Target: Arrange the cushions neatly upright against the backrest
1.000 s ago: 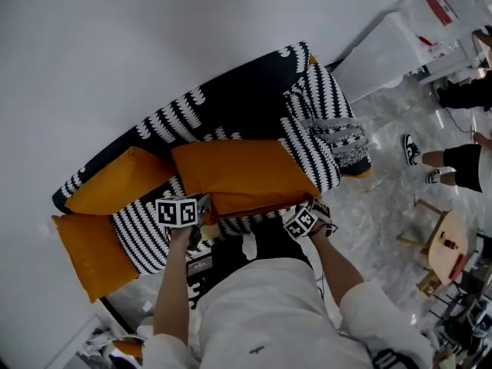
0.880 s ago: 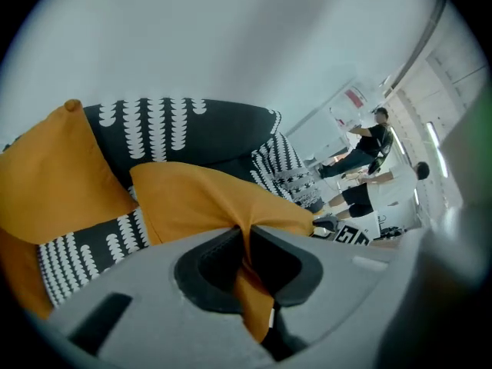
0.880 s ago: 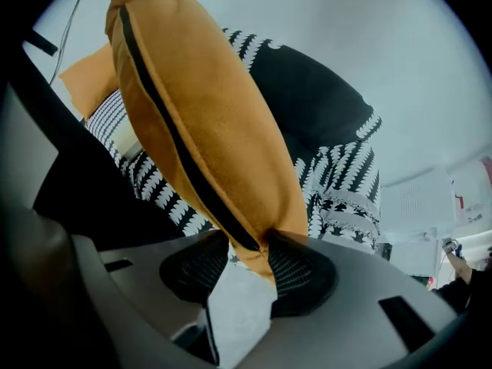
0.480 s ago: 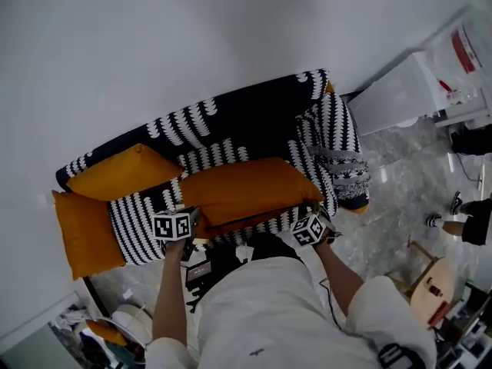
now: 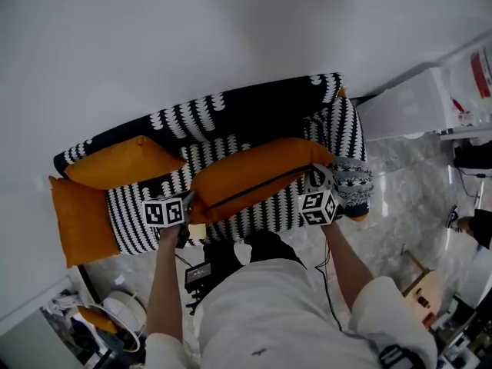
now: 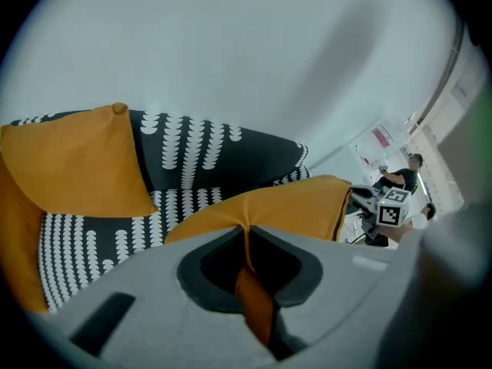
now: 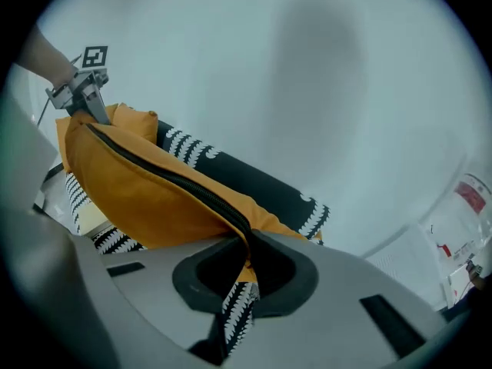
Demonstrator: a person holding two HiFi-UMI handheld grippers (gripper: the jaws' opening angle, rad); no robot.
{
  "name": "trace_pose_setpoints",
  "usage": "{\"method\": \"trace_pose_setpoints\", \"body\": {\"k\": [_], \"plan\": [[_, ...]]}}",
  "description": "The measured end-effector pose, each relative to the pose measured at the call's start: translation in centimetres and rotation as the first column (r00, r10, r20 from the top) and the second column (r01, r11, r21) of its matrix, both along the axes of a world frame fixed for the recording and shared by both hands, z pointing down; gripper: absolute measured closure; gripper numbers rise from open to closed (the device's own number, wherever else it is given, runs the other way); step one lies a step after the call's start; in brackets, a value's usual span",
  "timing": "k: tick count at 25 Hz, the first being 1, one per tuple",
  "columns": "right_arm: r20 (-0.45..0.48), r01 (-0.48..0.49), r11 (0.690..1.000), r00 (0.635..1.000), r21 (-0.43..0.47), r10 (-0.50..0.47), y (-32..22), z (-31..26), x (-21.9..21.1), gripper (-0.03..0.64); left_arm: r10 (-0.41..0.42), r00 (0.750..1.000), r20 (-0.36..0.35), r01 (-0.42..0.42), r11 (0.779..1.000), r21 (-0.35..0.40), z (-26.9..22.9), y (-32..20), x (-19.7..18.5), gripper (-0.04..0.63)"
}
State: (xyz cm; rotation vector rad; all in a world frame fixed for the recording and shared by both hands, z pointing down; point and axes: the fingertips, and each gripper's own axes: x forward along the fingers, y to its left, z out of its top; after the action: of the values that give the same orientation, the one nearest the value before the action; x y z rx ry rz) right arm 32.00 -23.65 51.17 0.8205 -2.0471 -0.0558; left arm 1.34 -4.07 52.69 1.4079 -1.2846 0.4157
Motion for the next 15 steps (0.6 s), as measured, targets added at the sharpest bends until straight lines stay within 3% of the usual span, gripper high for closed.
{"method": "trace_pose_setpoints", "body": {"k": [10,15], "plan": [[-0.013,-0.06,0.998,0.998,-0.001,0.06,-3.0,-0.8,0.5,0.592,0.041,0.998,-0.051,-0.042,0.999,-0.025,2.3,-5.5,-0.9,0.568],[-0.043,-0.108,0.992,0.994,-0.069,0.105,-3.5,1.7,0.7,0.592,0.099,0.994,-0.043,-0.103,0.991,-0.088,4.7,-7.2,-1.4,0.566]]}}
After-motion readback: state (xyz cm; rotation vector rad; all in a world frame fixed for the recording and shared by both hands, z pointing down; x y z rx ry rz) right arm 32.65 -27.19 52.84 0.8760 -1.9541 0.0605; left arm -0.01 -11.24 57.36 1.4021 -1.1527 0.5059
